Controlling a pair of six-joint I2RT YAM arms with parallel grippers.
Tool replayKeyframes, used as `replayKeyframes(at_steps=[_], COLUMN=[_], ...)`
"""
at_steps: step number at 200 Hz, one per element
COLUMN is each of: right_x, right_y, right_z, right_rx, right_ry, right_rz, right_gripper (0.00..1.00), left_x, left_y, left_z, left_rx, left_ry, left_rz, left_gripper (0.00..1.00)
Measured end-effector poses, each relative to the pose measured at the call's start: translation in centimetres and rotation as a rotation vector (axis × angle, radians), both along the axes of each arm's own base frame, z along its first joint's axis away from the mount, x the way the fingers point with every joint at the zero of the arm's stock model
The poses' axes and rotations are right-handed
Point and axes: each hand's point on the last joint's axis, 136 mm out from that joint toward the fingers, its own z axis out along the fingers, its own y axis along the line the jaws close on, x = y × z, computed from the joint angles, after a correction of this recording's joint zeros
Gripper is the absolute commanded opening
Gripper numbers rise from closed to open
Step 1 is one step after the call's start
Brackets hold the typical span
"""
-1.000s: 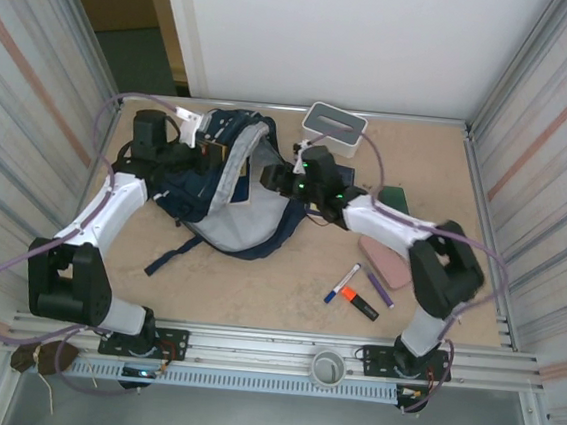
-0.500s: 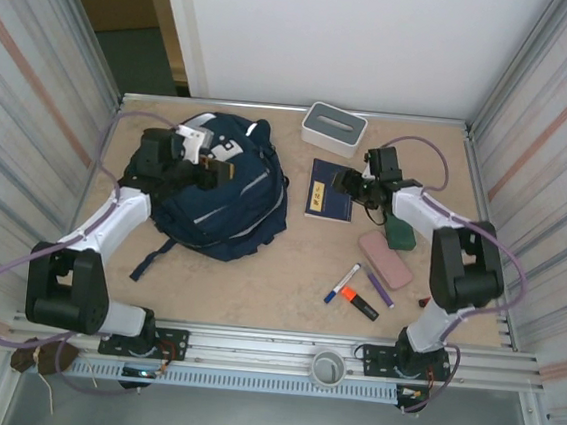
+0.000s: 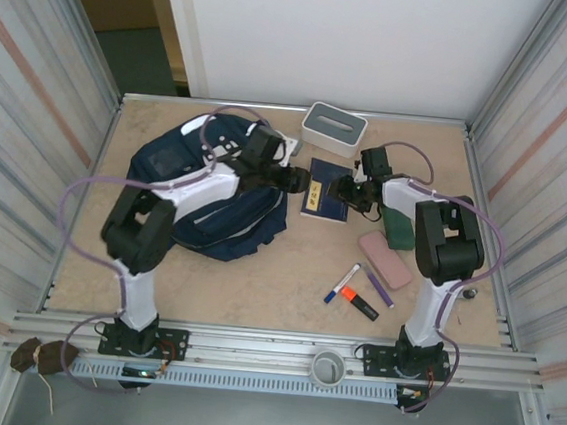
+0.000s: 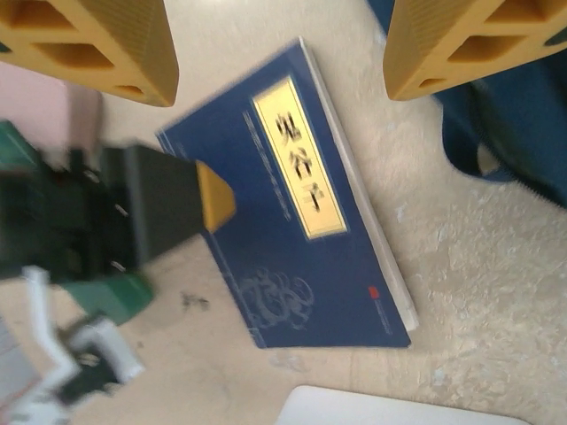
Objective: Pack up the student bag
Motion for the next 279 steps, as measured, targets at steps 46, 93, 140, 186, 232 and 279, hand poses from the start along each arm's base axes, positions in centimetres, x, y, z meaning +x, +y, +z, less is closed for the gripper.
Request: replayKeyframes(at_steps=[46,93,140,186,232,279], right_x=[-0.5,0.2,0.3,0.3,0.0,-2.1], right_y=[-1.1,-1.7,-1.8,-2.0,-2.5,-3.1], right_z=[0.1,-1.0,-1.1,-1.2,-0.9,2.1], right_rx=[-0.010,-0.026,-0.023,-0.006,0.038,0.148], right_ry=[0.007,0.017,0.022,0.032,0.028,-0.010], right_rz=[-0.022,-0.041,-0.047,-0.063,-0.058,-0.026], right_gripper=[0.53,0.53,0.46,0.43,0.52,0.60], left_x=[4.9,6.2,5.2,5.6,4.6,1.6], left_y=[-2.2,-3.6,-4.9,-5.2,-5.7,-5.5], left_z=[-4.3,-8.8,-9.4,-8.8,-7.1,-0.9], left_rx=[0.117,0.182,0.137,0.059,-0.058,-0.269], left_ry=[0.059,0.143,0.207,0.229,0.218,0.184], left_rz=[0.056,0.046,0.002,-0.015,-0.084,-0.166], left_gripper=[0.65,0.59,0.35,0.09,0.00,0.00])
